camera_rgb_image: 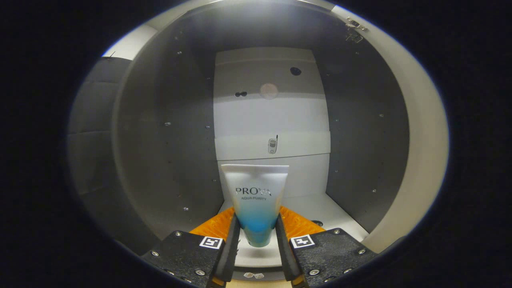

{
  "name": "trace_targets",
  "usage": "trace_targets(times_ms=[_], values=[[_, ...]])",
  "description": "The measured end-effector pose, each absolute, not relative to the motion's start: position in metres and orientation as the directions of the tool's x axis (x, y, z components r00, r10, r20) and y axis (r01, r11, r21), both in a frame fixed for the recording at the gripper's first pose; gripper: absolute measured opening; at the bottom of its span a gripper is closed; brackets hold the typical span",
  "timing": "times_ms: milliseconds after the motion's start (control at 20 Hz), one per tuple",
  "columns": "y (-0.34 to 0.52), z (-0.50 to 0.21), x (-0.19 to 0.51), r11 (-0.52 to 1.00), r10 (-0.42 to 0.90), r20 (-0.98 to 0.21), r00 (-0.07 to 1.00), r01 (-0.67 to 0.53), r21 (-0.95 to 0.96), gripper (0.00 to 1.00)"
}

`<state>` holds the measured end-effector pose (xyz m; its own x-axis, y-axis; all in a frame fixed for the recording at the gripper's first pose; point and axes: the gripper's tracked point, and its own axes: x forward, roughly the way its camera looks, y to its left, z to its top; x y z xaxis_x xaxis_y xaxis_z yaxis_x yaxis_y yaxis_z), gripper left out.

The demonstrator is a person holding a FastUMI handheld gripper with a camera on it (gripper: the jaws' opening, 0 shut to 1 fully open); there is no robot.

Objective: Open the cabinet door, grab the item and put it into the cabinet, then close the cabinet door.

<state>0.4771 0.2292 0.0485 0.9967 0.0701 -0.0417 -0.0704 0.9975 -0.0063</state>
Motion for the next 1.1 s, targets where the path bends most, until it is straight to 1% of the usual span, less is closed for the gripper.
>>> trace_targets(times_ms=[100, 250, 400, 500, 600, 650, 750, 850, 1100], values=[[0.221, 0.047, 0.503, 0.998, 0.063, -0.033, 0.997, -0.063, 0.003, 0.48], [0.203, 0.038, 0.541, 0.998, 0.037, -0.006, 0.999, -0.038, -0.046, 0.48], [0.192, 0.010, 0.568, 0.997, 0.014, -0.050, 0.999, -0.018, -0.069, 0.48], [0.190, -0.006, 0.574, 1.000, 0.012, -0.094, 0.996, -0.013, -0.016, 0.48], [0.191, -0.004, 0.576, 0.999, 0.016, -0.098, 0.995, -0.014, 0.030, 0.48], [0.193, -0.004, 0.577, 1.000, 0.018, -0.097, 0.995, -0.016, 0.018, 0.48], [0.193, -0.012, 0.576, 1.000, 0.010, -0.132, 0.991, -0.013, -0.023, 0.48], [0.201, -0.032, 0.575, 0.999, 0.026, -0.194, 0.981, -0.031, -0.023, 0.48], [0.197, -0.034, 0.573, 1.000, 0.016, -0.188, 0.982, -0.019, -0.018, 0.49]])
